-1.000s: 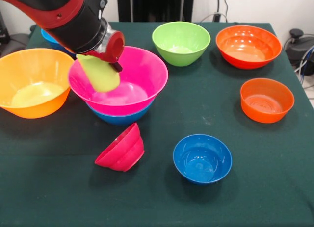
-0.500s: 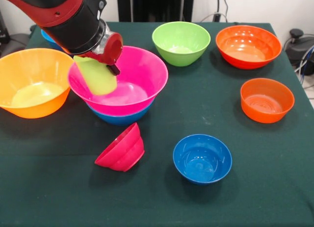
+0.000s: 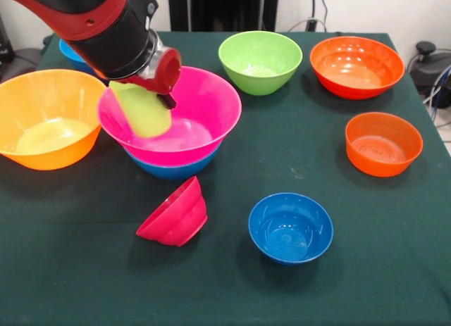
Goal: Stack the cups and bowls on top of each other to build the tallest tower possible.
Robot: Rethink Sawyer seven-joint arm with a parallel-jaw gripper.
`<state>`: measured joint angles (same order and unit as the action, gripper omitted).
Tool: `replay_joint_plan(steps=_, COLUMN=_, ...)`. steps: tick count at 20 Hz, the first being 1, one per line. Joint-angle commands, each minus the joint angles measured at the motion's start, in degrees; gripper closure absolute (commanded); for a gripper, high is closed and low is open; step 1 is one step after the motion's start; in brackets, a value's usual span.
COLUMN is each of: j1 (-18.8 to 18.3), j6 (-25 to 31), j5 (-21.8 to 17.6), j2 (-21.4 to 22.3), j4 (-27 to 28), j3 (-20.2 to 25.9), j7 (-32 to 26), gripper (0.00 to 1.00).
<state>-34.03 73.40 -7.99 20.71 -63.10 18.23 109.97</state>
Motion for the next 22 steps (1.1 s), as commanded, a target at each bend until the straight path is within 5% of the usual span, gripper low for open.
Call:
replay_joint_plan(steps=1, j1=4.2, j6=-7.8, j5=-5.4, j2=0.0, j4=-3.1, j3=0.8, j7=-3.7, gripper=1.00)
replay_joint_plan(steps=11, j1=6.8, j6=-15.2, j5=-5.1, j2=2.6, j4=-7.4, j3=-0.2, j7=0.3, gripper=1.00)
replay_joint_plan(steps=22, j1=9.2, j6=-9.0, j5=-6.9, j2=4.3, j4=-7.5, j3=-5.3, j7=-0.1, gripper=1.00)
